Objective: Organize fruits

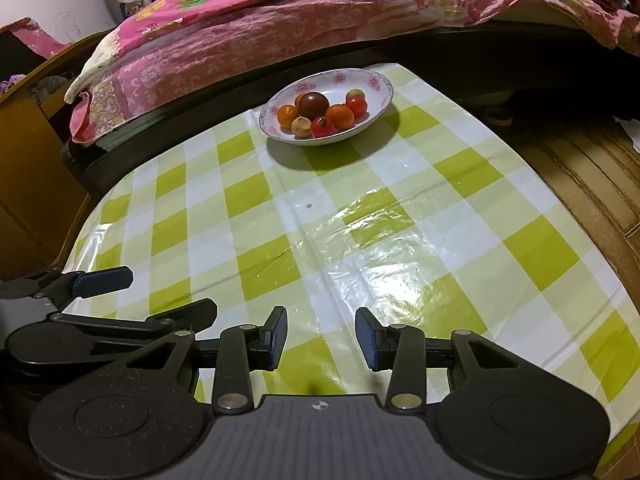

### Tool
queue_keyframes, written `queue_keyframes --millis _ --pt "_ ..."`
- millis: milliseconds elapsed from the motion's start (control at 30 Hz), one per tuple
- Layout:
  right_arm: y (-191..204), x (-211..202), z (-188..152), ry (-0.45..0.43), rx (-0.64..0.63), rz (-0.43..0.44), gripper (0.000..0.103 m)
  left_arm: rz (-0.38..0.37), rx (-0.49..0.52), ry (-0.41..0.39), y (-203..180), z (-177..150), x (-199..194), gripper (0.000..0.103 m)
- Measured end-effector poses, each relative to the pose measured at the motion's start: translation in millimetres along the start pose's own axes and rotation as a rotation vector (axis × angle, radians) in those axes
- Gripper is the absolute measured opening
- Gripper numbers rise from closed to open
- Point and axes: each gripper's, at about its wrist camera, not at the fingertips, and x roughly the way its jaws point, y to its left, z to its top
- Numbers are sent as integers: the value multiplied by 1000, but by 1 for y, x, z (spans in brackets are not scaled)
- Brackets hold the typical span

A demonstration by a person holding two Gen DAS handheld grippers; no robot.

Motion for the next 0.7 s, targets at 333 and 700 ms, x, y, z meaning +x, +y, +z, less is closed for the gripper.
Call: queue_keyframes --millis 333,700 --pt "1 1 -4 18 5 -7 36 6 -5 -1 1 -1 0 102" --pt "3 3 -7 27 -6 -6 36 26 -2 -12 2 0 -3 102"
